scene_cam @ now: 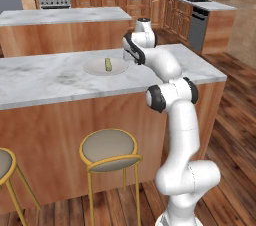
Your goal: Retrieve the butter from the fridge and place it on a plate on the dining table. Then retrieve the butter knife by the fridge and place it near the plate.
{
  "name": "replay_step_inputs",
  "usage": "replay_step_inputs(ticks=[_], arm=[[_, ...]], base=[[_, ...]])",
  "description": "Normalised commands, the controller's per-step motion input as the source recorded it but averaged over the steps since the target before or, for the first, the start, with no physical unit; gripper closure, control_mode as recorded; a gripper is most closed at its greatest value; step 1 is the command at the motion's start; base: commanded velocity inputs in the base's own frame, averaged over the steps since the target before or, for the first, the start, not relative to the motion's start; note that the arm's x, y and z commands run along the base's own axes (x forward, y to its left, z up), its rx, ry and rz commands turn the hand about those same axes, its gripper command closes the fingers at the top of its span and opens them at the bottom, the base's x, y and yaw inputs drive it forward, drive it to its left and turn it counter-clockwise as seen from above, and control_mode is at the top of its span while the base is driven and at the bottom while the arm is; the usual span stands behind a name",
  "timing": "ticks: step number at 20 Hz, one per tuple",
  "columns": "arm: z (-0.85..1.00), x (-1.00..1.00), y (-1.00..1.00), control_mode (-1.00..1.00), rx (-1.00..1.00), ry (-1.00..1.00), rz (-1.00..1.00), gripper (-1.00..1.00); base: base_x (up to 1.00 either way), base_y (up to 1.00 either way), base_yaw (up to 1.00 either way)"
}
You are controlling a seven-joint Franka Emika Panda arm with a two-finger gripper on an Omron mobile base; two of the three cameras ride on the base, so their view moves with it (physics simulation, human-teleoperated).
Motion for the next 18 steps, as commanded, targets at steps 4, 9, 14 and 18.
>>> replay_step_inputs(ticks=[4,9,14,18], arm=[[0.0,0.0,0.0,-1.0,0.0,0.01,0.0,-1.0],[0.0,0.0,0.0,-1.0,0.0,0.01,0.0,-1.0],[0.0,-0.03,0.0,-1.0,0.0,0.01,0.0,-1.0],[0.07,-0.8,-0.05,-1.0,-0.02,0.02,0.0,-1.0]], base=[[0.0,0.0,0.0],[0.0,0.0,0.0],[0.0,0.0,0.0],[0.0,0.0,0.0]])
